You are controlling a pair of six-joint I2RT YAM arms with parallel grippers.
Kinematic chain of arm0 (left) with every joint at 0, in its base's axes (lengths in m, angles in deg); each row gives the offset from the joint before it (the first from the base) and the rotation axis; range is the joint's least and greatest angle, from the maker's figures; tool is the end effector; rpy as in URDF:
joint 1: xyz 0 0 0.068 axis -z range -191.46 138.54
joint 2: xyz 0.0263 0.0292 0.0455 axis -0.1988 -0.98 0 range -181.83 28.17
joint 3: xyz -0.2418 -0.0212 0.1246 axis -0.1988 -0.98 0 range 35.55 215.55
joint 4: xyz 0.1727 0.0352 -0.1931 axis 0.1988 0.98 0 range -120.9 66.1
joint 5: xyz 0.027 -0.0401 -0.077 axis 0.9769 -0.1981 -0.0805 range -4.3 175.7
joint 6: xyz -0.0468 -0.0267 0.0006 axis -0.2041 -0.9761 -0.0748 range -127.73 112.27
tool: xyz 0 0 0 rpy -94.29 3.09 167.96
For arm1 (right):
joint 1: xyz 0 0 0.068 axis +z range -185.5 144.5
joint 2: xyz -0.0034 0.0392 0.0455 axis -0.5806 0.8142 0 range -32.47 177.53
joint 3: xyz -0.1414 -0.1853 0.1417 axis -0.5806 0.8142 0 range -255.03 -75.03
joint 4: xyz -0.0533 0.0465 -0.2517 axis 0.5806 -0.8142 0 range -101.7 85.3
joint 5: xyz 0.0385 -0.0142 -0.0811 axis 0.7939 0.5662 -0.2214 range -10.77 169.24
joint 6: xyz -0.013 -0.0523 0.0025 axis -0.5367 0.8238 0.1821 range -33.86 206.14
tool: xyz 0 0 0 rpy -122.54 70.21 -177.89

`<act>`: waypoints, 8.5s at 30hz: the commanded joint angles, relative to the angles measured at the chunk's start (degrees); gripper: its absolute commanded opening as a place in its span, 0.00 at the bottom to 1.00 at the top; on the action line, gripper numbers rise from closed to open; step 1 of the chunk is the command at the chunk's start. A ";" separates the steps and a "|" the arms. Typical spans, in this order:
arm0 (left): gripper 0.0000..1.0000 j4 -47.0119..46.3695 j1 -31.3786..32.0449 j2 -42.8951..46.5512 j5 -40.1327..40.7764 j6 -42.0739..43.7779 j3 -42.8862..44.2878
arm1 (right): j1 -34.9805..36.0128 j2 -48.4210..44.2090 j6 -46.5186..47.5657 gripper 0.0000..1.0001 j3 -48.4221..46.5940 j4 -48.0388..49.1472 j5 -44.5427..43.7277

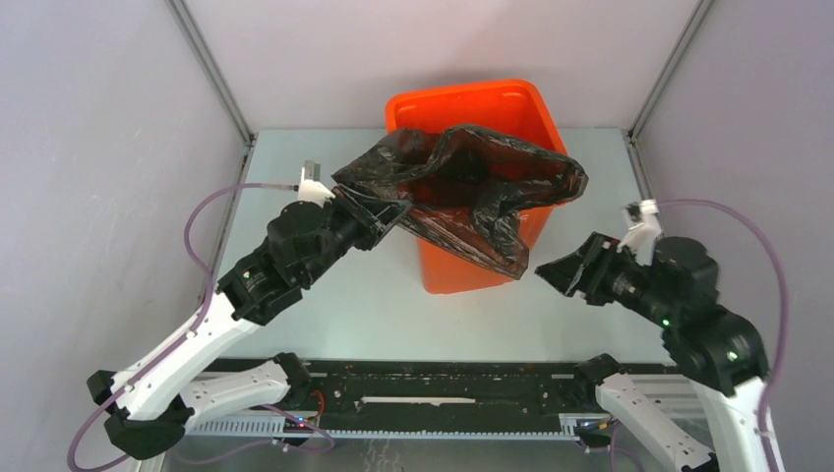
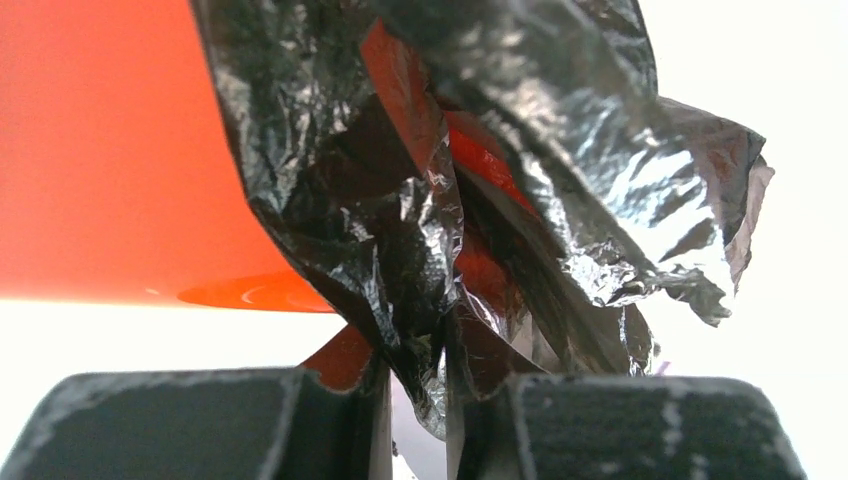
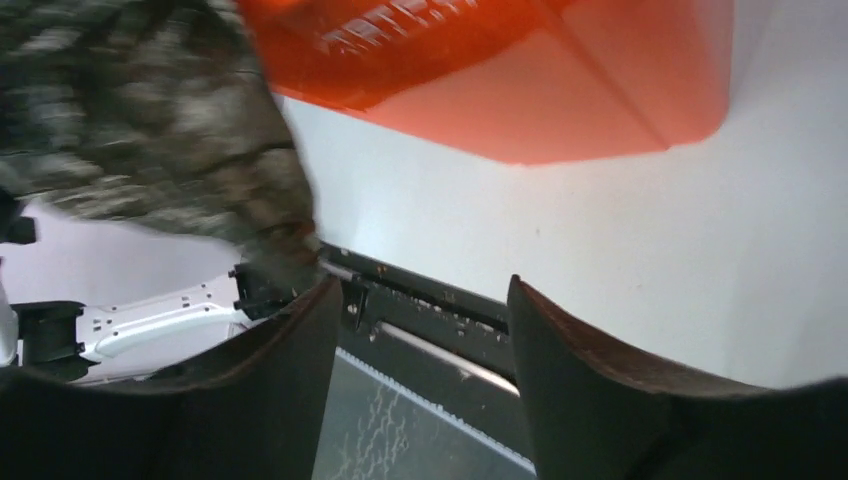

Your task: Put the trash bags into the trash bin

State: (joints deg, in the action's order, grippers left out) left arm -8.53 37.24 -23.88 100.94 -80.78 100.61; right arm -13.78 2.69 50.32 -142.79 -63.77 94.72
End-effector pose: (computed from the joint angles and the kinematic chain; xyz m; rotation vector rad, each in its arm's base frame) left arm 0.1321 -0.1364 0.4177 -0.6152 1.8225 -1.2927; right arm 0.0663 0.0366 0.3998 0.0834 2.1348 0.8882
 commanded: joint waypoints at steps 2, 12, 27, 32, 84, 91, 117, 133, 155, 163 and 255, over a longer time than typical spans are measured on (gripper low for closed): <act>0.02 -0.61 -0.83 0.77 -1.58 10.52 1.85 | -0.27 -0.22 2.35 0.76 -14.63 -1.38 -9.28; 0.12 5.29 -3.63 -1.59 -6.50 13.80 6.05 | -1.56 18.55 4.33 0.70 -32.95 0.42 -17.04; 0.24 4.99 -8.73 -0.06 -14.73 14.81 5.37 | -6.77 23.90 5.70 0.47 -28.22 7.21 -13.01; 0.20 4.82 -11.48 -0.19 -19.08 14.20 5.12 | -6.77 22.28 4.68 0.60 -29.48 4.46 -11.88; 0.00 12.08 -23.04 1.22 -20.72 23.80 10.51 | -14.86 21.74 18.47 0.00 -36.57 -3.14 -22.34; 0.00 13.13 -25.62 -0.84 -20.40 25.83 11.14 | -24.08 21.33 23.89 0.00 -27.61 3.86 -22.04; 0.25 20.02 -28.49 -14.79 -23.66 27.82 21.88 | -28.39 37.95 5.56 0.11 -15.30 45.41 11.92; 0.70 28.36 -28.66 2.83 -18.34 31.41 17.64 | -29.28 23.41 21.16 0.74 -24.95 22.44 3.99; 0.82 27.07 -27.75 -0.52 -25.67 38.99 24.31 | -17.80 33.47 41.47 0.76 -39.84 10.83 14.19; 0.87 28.41 -27.70 -2.65 -33.04 39.70 23.62 | -9.55 33.65 61.46 0.79 -37.95 5.46 -1.74; 0.25 0.39 -18.62 -35.87 -6.75 74.45 46.09 | -19.16 48.53 12.44 0.00 -35.19 45.27 10.01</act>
State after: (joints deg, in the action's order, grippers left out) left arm -4.90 20.92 -54.00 97.14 -2.89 141.11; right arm -31.49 47.98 62.72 -176.47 -23.57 102.35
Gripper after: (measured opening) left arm 0.285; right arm 0.006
